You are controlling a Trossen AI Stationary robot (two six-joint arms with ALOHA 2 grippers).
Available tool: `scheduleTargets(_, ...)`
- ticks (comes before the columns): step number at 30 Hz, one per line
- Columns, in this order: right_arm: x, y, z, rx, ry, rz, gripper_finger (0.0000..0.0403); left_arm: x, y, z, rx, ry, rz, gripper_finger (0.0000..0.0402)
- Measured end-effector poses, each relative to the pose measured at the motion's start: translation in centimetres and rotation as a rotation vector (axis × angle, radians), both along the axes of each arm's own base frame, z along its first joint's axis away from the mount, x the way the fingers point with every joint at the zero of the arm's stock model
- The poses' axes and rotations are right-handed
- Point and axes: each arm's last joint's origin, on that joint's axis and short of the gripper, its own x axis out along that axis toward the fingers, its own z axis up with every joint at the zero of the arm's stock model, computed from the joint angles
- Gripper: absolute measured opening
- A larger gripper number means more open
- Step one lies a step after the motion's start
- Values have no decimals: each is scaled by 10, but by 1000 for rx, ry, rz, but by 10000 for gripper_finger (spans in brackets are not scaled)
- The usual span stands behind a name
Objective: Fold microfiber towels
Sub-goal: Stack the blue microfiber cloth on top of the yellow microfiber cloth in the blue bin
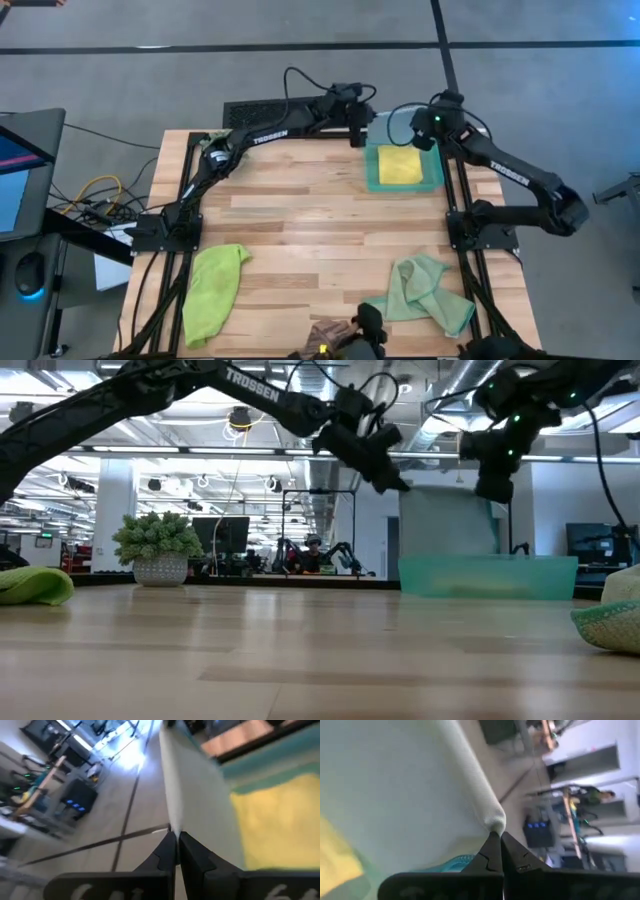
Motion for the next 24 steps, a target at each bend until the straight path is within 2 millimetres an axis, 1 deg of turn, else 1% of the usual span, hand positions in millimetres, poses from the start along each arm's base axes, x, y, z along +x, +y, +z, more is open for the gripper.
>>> scheduleTargets(2,5,-6,0,-61,2,-63,1,-2,6,-2,46,4,34,0)
scheduleTargets(4,10,-9,2,-120,-15,-108,1,-4,12,2,66,-25,47,0)
scheduleTargets(7,17,-11,7,-196,-102,-154,1,-8,19,8,78,-59,59,0)
scheduleTargets(9,20,-13,6,-212,-124,-164,1,-9,23,11,82,-70,63,0)
scheduleTargets(11,21,-16,2,-202,-106,-179,1,-10,24,12,63,-90,54,0)
scheduleTargets(13,22,-17,-7,-148,-77,-190,1,-12,24,6,20,-65,49,0)
scheduleTargets(16,21,-14,-25,-26,-23,-201,1,-11,19,-13,-72,-15,16,0)
scheduleTargets(18,20,-7,-31,34,12,-203,1,-8,11,-24,-100,13,7,0)
scheduleTargets(20,19,0,-32,67,28,-200,1,-4,1,-28,-118,44,-9,0)
scheduleTargets(24,11,17,-20,62,39,-204,0,10,-26,-29,-71,74,-60,0)
